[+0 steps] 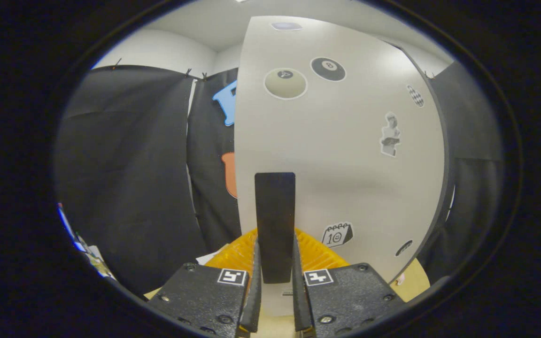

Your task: Open the shoe cabinet door, grab the shoes and put them into the shoe cabinet, then close the shoe cabinet door.

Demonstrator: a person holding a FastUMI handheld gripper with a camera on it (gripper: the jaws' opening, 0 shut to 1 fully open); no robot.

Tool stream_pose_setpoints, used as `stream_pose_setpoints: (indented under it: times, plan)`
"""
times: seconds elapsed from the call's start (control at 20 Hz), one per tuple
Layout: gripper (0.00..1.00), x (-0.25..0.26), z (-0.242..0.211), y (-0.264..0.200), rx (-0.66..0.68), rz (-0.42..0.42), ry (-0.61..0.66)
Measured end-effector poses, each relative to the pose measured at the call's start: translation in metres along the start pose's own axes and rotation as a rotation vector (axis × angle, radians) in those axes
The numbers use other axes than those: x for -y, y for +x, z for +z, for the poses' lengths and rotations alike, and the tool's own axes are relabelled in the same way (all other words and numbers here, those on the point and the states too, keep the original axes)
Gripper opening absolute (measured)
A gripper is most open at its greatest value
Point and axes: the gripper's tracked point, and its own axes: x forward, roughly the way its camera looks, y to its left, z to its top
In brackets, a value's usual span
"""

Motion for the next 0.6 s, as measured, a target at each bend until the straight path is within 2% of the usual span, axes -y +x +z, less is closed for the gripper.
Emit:
stream_pose_setpoints:
  times: [0.25, 0.6]
  plan:
    - [0.31, 0.015, -0.004, -0.036, 0.037, 0.077, -0.007]
    - [0.31, 0.038, -0.008, -0.079, 0.042, 0.118, -0.029]
